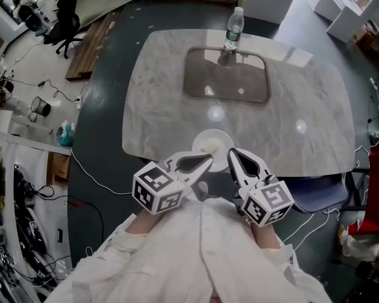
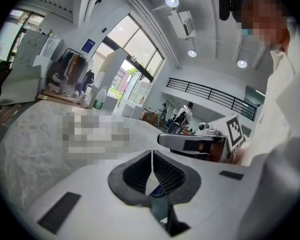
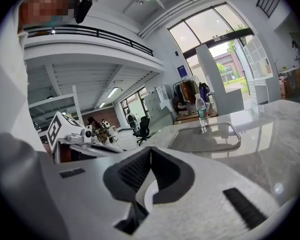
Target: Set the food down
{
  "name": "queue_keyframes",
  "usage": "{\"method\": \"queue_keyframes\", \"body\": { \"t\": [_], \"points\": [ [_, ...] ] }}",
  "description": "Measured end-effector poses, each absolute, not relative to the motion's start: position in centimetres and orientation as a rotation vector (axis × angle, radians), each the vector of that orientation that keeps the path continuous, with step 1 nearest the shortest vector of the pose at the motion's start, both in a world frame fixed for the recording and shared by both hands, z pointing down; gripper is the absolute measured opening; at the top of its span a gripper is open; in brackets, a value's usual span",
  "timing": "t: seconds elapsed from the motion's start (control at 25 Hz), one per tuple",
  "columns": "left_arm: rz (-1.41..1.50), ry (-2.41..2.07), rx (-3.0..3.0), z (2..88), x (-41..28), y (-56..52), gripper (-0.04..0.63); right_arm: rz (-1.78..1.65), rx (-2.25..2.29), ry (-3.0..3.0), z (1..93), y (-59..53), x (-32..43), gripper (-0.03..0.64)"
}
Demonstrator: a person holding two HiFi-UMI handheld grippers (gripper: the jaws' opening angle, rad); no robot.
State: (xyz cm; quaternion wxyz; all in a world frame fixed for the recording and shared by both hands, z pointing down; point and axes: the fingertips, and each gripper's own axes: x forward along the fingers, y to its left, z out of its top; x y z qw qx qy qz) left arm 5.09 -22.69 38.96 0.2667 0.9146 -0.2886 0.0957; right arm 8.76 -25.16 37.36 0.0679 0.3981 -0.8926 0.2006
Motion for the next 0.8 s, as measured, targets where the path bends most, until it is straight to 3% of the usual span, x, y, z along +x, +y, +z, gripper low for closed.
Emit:
{"method": "queue_keyframes", "body": {
  "t": [0.8],
  "points": [
    [0.276, -0.63, 2.437, 39.0, 3.4, -24.1, 0.021, 0.699, 1.421, -2.571, 37.9, -25.7, 9.8, 0.003]
  ]
}}
